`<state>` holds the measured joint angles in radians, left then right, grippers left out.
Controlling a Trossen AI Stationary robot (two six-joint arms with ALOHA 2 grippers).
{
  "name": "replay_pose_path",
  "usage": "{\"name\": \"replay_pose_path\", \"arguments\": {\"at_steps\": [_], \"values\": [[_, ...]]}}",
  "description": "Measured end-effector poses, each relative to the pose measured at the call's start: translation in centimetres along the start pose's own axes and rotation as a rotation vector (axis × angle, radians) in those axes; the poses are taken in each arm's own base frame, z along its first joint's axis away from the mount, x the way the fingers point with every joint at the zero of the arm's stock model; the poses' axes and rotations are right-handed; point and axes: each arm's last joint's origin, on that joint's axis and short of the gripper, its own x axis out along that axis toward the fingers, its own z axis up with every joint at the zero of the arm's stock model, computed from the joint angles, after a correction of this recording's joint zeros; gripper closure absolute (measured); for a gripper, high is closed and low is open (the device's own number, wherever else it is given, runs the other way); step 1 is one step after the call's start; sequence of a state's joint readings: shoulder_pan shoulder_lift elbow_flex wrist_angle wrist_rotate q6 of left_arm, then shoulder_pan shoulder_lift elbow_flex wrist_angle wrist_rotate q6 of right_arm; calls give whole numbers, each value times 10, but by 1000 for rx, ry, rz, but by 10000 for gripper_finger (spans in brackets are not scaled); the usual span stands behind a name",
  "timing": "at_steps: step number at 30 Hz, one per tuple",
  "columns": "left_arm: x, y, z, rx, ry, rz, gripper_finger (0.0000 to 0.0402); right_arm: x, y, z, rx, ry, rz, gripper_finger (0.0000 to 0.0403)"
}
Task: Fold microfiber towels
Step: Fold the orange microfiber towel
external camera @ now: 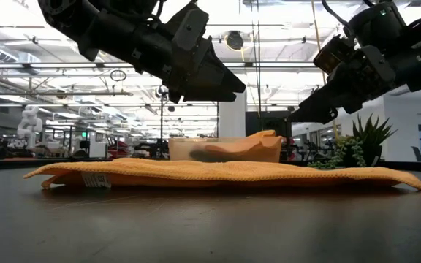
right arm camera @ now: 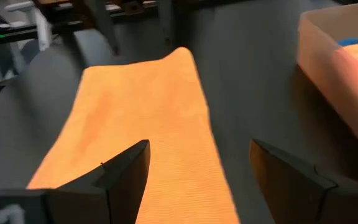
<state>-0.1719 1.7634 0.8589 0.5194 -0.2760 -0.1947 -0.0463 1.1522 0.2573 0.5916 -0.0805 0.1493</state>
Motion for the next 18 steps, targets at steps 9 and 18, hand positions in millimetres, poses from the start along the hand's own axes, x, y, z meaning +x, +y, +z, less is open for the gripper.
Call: {"name": "replay_pose_path", "arguments": {"at_steps": [9,18], "values": [[3,12,3,-39,-3,9,199,0,0,0,0,1,-7,138],[6,25,5,-43,6,-29,199,0,-1,-7,35,62,-17,138]]}}
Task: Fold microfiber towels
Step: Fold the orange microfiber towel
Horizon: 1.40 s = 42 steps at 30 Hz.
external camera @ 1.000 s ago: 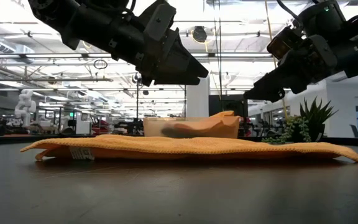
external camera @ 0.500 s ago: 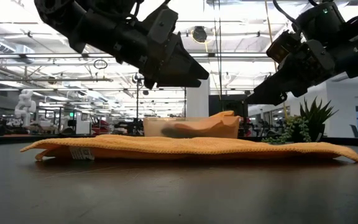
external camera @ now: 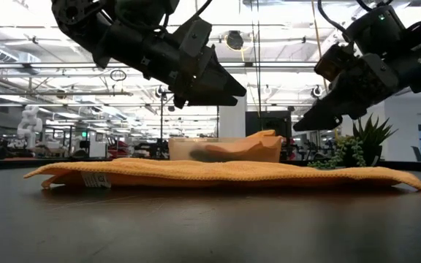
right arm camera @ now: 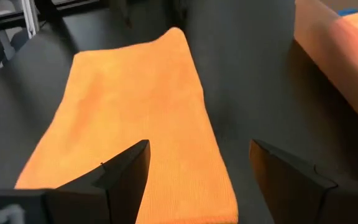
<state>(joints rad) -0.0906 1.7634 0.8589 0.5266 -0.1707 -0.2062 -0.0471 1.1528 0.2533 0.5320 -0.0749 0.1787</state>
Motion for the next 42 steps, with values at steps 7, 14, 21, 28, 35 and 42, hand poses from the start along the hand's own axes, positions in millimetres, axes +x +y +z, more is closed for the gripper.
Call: {"name": "replay_pose_path", "arguments": {"at_steps": [7,14,21,28,35,42], "values": [[1,5,1,38,7,-40,199,-4,-4,-15,23,10,-76,138],[2,12,3,31,5,-49,199,-5,-7,-20,66,13,-140,138],[3,19,6,37,-13,-61,199,-2,-10,-20,83,-4,-149,138],[4,19,7,35,-24,-86,199,7,-15,-28,126,53,-167,138],[4,17,7,26,-28,-94,199,26,-15,-31,142,155,-111,138],[3,11,5,30,-17,-138,199,31,-18,-40,199,213,-139,139]]}}
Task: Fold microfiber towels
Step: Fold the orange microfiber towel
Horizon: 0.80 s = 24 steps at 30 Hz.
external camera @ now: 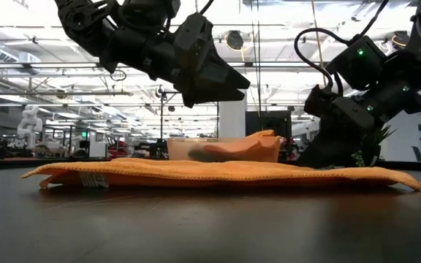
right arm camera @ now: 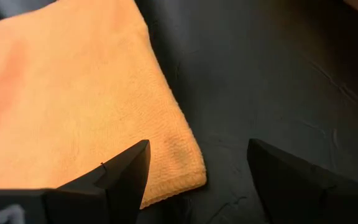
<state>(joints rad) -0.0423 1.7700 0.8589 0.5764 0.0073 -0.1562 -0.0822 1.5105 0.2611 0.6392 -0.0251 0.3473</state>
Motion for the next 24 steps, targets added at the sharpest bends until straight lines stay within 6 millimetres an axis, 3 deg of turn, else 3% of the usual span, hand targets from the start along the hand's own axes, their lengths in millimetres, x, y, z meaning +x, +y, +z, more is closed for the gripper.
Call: {"name": "replay_pose_path", "arguments": {"at_steps": [5,12,20,24], "values": [[7,0,-4,-1,-3,-10,199,0,-1,-1,7,10,-9,171],[34,0,-15,-11,66,-34,199,0,-2,-3,-27,28,-21,264],[44,-2,-3,0,117,-24,199,-2,0,0,-77,9,-3,381],[47,-2,7,13,110,-34,199,-8,5,6,-103,-33,49,396]]}}
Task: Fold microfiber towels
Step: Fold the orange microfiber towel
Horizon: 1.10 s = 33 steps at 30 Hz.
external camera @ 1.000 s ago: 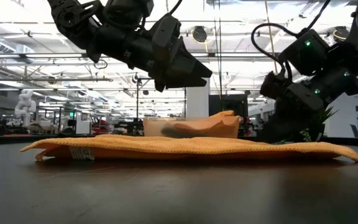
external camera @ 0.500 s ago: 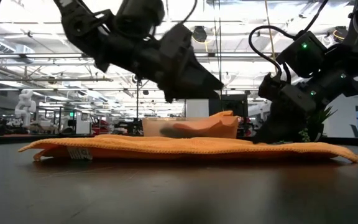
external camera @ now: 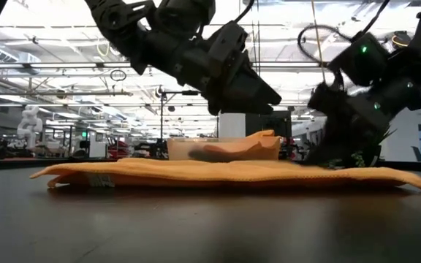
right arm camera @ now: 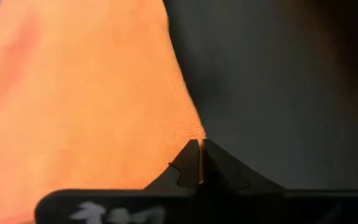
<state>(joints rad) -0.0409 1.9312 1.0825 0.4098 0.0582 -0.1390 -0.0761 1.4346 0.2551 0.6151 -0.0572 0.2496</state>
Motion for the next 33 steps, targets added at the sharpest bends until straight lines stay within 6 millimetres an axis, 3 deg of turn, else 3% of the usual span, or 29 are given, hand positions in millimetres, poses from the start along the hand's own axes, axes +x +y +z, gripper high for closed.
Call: {"name": "replay_pose_path", "arguments": {"at_steps": [9,17,25,33], "values": [[0,14,11,0,9,2,199,-15,17,24,-92,-177,66,402],[0,30,11,-56,16,-76,199,-16,30,43,-167,-248,96,402],[0,32,10,-69,20,-107,199,-16,37,60,-205,-303,107,402],[1,32,12,-63,-6,-99,199,-16,38,64,-209,-315,111,403]]}}
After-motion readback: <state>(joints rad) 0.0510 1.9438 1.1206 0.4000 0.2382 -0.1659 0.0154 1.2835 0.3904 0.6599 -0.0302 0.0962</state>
